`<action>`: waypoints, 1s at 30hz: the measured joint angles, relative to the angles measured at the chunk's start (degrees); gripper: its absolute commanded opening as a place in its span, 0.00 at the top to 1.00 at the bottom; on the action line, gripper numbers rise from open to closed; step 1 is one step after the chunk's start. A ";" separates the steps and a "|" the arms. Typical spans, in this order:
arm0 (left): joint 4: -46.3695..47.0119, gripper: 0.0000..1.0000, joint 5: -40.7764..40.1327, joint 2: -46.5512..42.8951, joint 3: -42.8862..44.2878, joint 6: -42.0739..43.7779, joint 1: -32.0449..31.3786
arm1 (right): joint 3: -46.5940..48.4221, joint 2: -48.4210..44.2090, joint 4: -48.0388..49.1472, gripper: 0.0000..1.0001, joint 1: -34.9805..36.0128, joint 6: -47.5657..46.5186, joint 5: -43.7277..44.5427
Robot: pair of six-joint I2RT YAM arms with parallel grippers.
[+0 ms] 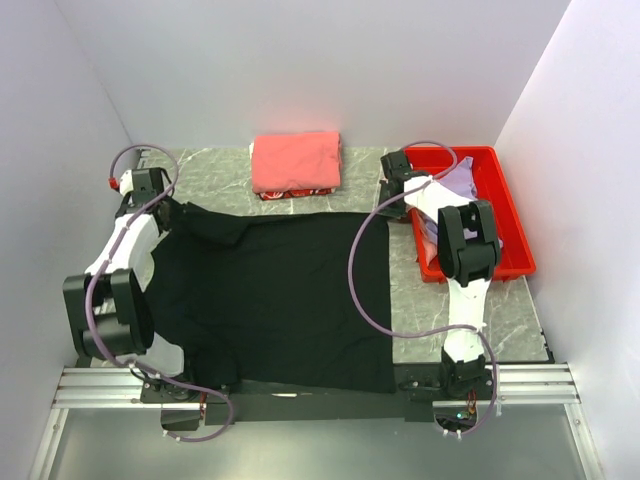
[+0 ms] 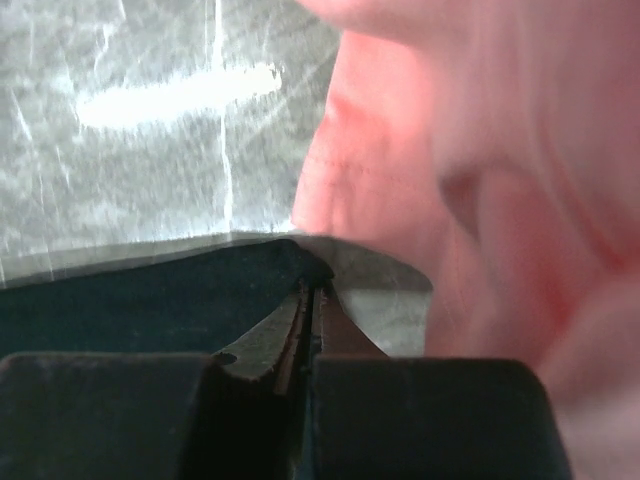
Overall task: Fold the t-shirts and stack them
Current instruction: Fold the tshirt
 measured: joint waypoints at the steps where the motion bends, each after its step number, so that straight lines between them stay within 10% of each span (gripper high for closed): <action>1: -0.13 0.99 0.00 -0.90 -0.33 -0.11 0.00 | -0.59 -0.57 0.17 1.00 0.11 -0.35 -0.02; 30: -16.44 0.99 -11.96 -41.72 -22.14 -18.12 0.00 | -25.88 -30.93 2.05 1.00 6.58 -1.66 3.93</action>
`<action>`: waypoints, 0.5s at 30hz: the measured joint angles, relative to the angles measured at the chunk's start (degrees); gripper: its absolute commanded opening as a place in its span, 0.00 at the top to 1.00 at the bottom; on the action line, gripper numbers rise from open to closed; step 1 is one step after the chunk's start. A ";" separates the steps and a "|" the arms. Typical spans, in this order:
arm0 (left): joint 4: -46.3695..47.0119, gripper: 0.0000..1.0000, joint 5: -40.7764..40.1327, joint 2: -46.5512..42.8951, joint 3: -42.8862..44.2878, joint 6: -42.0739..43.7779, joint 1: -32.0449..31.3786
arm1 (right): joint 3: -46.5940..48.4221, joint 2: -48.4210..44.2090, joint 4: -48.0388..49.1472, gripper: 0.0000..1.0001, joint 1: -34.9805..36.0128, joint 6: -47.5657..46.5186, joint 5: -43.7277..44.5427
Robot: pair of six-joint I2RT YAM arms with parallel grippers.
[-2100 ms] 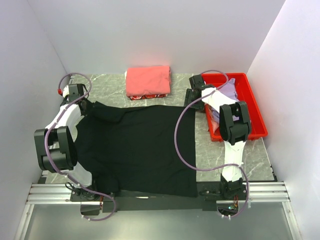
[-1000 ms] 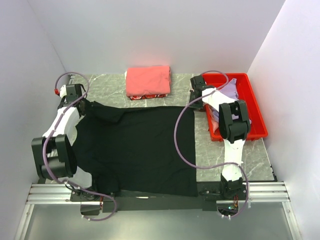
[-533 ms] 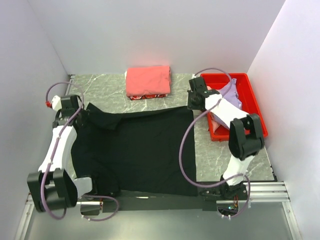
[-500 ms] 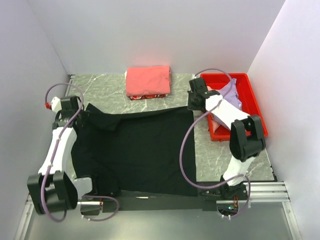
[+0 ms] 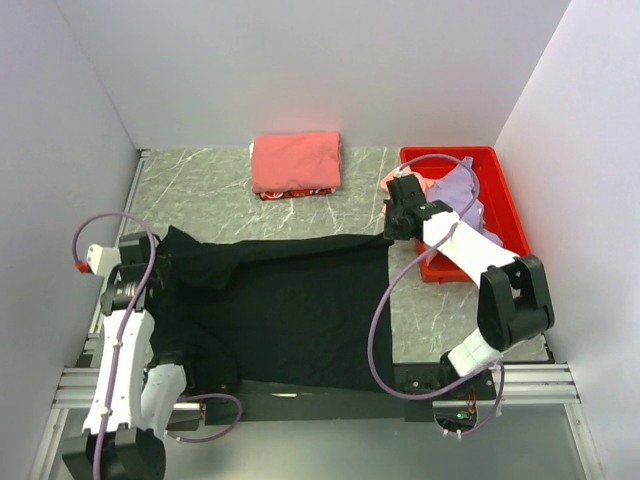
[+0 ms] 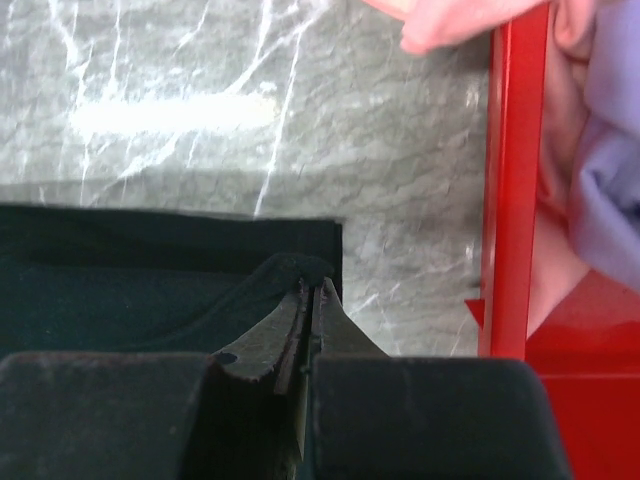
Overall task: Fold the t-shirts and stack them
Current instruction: Fold the tshirt
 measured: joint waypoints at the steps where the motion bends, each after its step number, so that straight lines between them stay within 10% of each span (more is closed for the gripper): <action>1: -0.68 0.99 -0.35 -0.81 -0.48 -0.81 0.00 | -0.52 -0.57 0.09 1.00 0.15 0.02 0.00; 10: -10.34 0.99 -3.37 -11.43 -6.93 -10.47 0.00 | -7.04 -4.44 1.60 0.95 2.78 1.60 0.83; 15: -14.73 0.46 -3.89 -19.43 -9.25 -14.34 -0.07 | -12.50 -6.19 1.62 0.44 6.08 4.11 1.88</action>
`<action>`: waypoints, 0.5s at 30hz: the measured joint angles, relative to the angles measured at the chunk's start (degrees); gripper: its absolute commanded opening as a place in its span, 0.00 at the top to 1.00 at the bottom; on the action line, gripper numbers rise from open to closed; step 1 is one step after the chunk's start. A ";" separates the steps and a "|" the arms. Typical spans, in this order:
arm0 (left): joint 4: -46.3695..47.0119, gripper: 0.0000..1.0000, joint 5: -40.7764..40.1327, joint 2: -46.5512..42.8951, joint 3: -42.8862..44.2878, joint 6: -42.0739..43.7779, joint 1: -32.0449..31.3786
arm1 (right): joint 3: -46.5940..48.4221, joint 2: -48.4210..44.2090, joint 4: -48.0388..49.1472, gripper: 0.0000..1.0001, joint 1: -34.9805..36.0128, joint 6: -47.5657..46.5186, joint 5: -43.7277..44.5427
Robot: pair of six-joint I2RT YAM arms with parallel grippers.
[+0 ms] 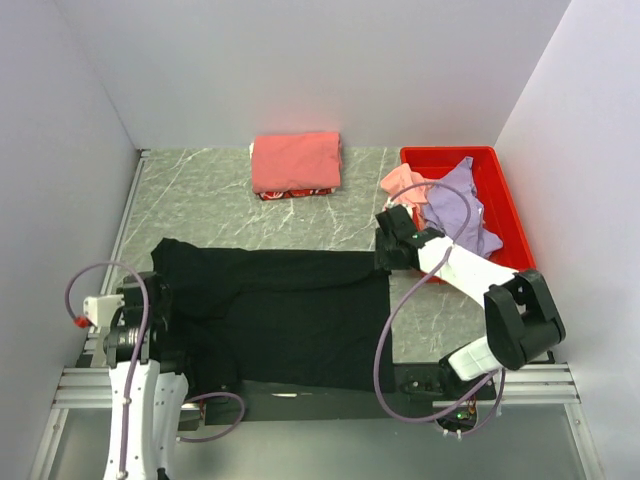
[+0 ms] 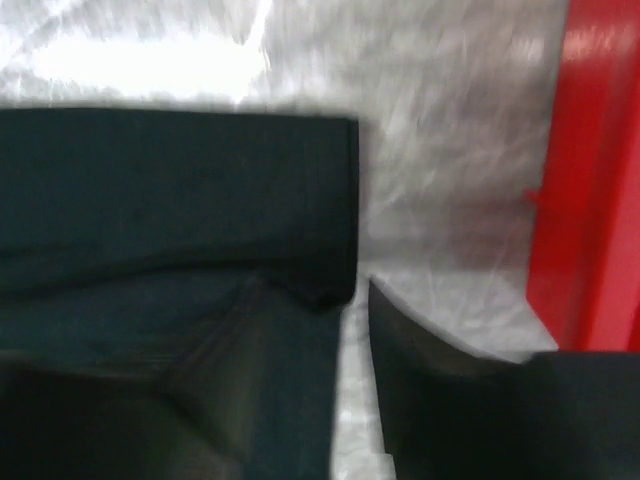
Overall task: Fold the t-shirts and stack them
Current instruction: Fold the tshirt
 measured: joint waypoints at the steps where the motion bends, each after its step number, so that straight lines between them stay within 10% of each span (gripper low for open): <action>1: -0.48 0.36 0.00 -1.46 -0.17 -0.90 0.00 | -0.98 -0.59 -0.33 0.41 0.46 0.48 0.00; 5: -2.25 0.01 -0.39 -5.18 0.02 -3.02 0.00 | -2.16 -3.58 -1.73 0.30 0.68 1.29 0.11; 15: 8.85 0.01 4.09 4.22 5.18 5.14 0.00 | 2.89 -6.60 -0.81 0.18 0.66 2.21 -6.38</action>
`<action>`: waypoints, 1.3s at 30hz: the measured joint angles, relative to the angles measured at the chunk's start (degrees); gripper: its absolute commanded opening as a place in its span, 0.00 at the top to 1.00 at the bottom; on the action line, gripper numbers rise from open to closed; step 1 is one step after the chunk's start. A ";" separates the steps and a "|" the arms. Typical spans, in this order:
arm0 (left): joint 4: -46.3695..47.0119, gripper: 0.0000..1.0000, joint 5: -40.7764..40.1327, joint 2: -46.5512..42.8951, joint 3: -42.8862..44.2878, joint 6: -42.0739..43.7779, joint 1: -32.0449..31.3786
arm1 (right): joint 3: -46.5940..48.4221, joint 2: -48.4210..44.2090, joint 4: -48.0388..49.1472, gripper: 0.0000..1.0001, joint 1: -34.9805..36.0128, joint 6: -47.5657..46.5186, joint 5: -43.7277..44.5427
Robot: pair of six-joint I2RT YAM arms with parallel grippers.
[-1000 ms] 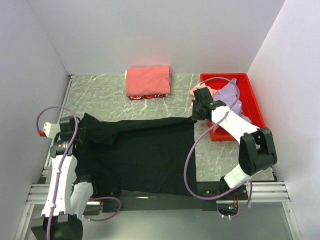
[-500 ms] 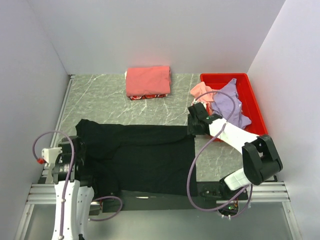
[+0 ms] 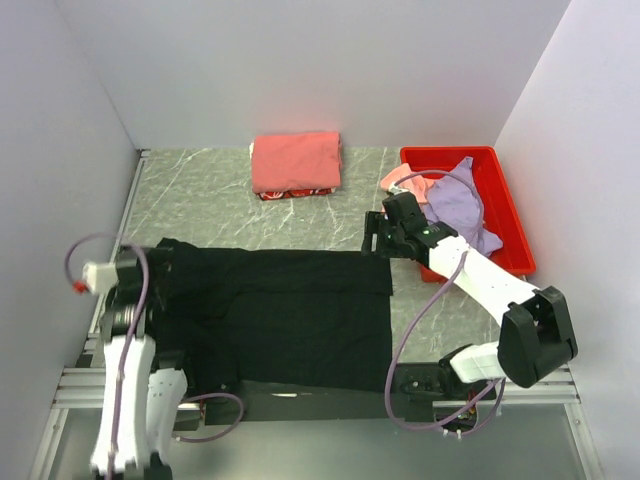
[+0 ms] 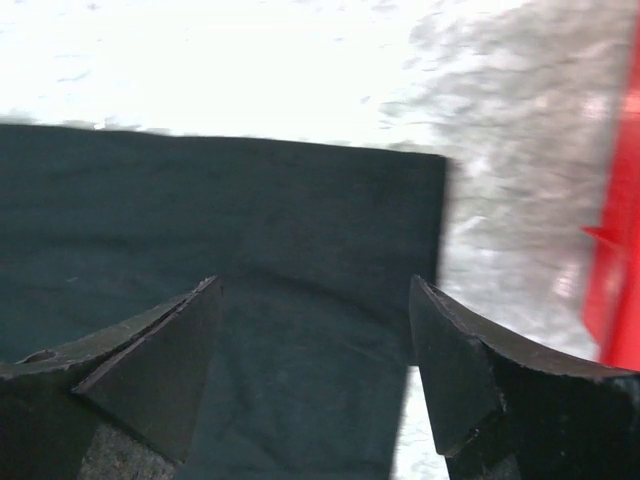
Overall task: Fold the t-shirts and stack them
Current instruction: Fold the tshirt
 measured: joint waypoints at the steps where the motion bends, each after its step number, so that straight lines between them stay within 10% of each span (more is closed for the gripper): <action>1: 2.56 0.00 1.57 3.69 0.11 1.57 0.00 | 0.24 0.35 0.31 0.18 0.00 0.17 -0.96; 12: 22.99 0.00 15.39 37.33 2.97 13.22 0.00 | 3.37 14.10 2.49 0.17 0.00 1.18 -7.23; 39: 32.83 0.00 20.87 76.19 29.11 18.27 -0.07 | 35.39 43.54 -3.48 0.18 -10.97 0.72 -12.17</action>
